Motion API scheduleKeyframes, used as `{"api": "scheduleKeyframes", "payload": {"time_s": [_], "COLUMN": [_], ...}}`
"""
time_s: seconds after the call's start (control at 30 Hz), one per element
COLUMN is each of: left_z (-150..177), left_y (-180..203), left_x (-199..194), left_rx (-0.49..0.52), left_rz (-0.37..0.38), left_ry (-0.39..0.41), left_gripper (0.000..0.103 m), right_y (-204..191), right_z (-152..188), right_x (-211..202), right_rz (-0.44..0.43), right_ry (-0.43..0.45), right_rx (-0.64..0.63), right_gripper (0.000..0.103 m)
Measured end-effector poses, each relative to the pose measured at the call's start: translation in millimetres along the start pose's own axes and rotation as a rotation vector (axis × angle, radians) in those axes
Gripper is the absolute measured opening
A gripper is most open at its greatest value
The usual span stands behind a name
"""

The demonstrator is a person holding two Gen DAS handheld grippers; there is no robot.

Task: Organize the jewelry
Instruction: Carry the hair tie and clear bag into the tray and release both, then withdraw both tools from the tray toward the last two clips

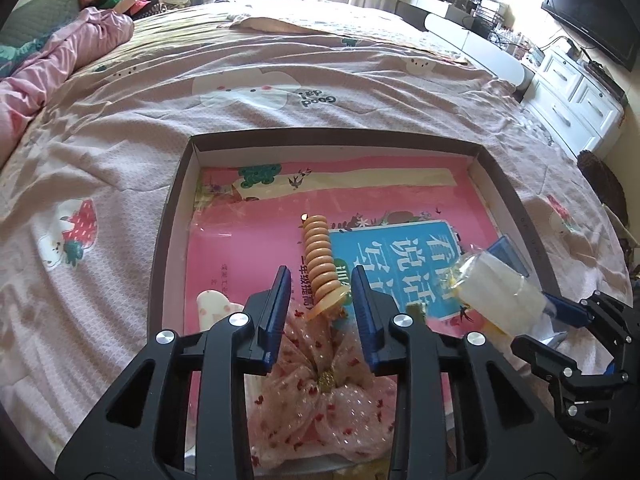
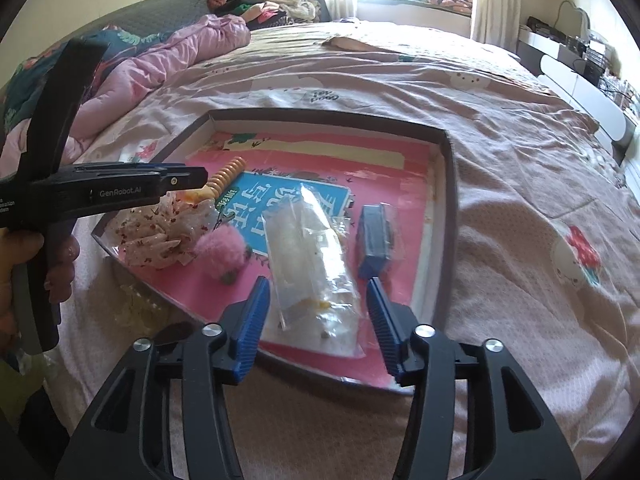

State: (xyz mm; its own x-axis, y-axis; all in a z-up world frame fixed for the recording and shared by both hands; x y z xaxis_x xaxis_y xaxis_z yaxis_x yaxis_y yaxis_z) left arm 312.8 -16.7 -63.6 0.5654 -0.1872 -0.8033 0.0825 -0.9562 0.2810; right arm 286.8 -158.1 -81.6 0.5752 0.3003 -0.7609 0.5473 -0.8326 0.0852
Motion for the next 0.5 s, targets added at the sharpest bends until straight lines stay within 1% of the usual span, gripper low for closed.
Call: {"api": "scheduleKeyframes", "payload": {"time_s": [0.07, 0.13, 0.2, 0.27, 0.33, 0.43, 0.5], "left_z": [0.7, 1.6, 2.6, 4.1, 5.9, 9.1, 12.0], "left_y": [1.3, 2.4, 3.9, 4.9, 5.5, 6.7, 7.3], "left_x": [-5.0, -10.4, -16.0, -23.9, -33.2, -46.6, -57.9], "left_rx": [0.001, 0.001, 0.002, 0.001, 0.001, -0.002, -0.003], "left_rz": [0.002, 0.007, 0.008, 0.016, 0.020, 0.030, 0.038], "left_ry": [0.009, 0.015, 0.023, 0.034, 0.046, 0.066, 0.081], "left_gripper": [0.030, 0.031, 0.034, 0.038, 0.041, 0.050, 0.060], "right_y": [1.1, 1.6, 2.3, 3.3, 4.1, 4.0, 3.8], "right_z": [1.7, 3.2, 4.6, 6.6, 7.9, 9.6, 10.3], "right_x": [-7.3, -12.9, -19.8, -29.5, -37.5, -51.2, -60.3], "right_rz": [0.006, 0.011, 0.019, 0.030, 0.039, 0.055, 0.063], "right_ry": [0.012, 0.019, 0.029, 0.044, 0.058, 0.082, 0.099], "right_rx": [0.007, 0.010, 0.015, 0.021, 0.026, 0.030, 0.031], "right_gripper": [0.055, 0.057, 0.062, 0.070, 0.074, 0.081, 0.085]}}
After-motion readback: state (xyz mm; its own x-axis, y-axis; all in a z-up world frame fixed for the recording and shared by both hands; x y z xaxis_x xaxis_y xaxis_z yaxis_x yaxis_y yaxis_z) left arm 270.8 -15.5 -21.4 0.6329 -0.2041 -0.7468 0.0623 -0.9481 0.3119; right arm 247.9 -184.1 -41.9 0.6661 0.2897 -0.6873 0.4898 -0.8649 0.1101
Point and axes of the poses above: each gripper's, at about its wrist camera, not at the fingertips, and x roughly the way its jaws point, y to its right, z to its underside, the point moved 1 cm from there along x, roughly the way its jaws point, and after that the axes turned 15 degrees about -x, right-handed, at the moved point
